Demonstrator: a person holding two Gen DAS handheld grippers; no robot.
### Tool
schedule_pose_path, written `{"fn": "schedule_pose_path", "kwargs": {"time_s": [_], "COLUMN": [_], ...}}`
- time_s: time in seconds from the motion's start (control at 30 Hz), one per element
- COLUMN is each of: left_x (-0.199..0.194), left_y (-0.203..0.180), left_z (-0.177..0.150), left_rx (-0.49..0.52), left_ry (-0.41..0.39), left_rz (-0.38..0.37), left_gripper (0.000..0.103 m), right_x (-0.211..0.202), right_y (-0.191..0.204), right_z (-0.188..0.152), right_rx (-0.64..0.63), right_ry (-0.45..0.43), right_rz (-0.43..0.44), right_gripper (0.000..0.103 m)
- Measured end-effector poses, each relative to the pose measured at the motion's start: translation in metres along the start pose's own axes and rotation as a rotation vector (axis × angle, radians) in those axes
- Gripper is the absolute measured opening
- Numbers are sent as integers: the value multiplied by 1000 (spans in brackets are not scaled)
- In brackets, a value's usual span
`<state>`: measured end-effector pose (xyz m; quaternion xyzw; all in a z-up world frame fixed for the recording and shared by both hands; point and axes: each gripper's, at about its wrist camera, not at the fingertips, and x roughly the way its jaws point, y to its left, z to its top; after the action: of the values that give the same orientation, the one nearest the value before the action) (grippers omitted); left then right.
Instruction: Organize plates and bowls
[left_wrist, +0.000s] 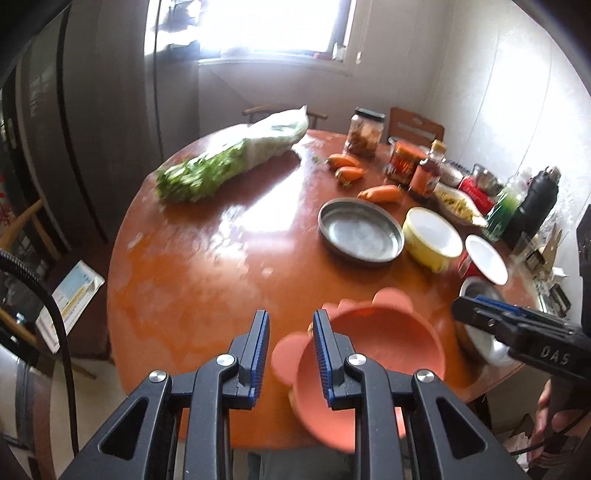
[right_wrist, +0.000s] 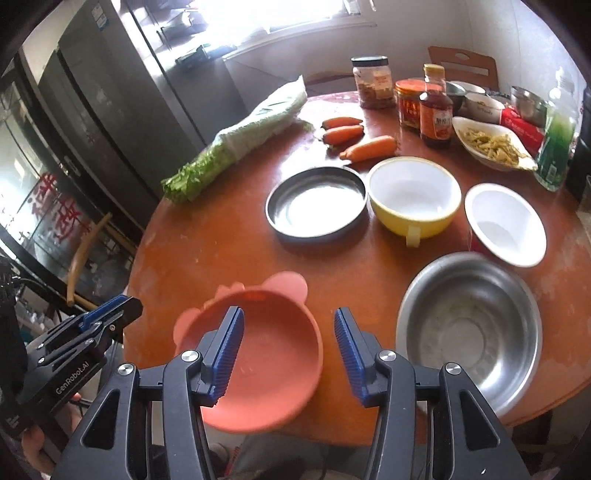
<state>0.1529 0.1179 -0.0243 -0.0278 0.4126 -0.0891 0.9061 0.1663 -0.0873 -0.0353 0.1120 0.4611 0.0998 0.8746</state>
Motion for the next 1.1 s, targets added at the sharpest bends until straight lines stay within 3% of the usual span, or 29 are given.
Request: {"fn": "schedule_pose_path", "kwargs": {"time_s": [0.17, 0.3, 0.43, 0.67, 1.1], "left_x": [10, 28, 53, 111, 174], "left_y": [-7, -6, -11, -17, -20], "left_z": [27, 50, 69, 89, 111], "left_rx": [45, 58, 96, 160, 184], "left_ry": [-34, -22, -7, 92, 189], "left_rz": [56, -20, -40, -56, -89], "left_gripper": [25, 25, 25, 25, 25], "right_x": [8, 26, 49, 86, 130], "right_y": [-4, -13, -24, -41, -50], "right_z": [23, 41, 54, 76, 97], "right_rx": [23, 48, 82, 120, 92], "right_ry": [-13, 0, 27, 71, 128], "right_rz": [-19, -38, -50, -82, -137], "right_gripper": [57, 57, 57, 57, 57]}}
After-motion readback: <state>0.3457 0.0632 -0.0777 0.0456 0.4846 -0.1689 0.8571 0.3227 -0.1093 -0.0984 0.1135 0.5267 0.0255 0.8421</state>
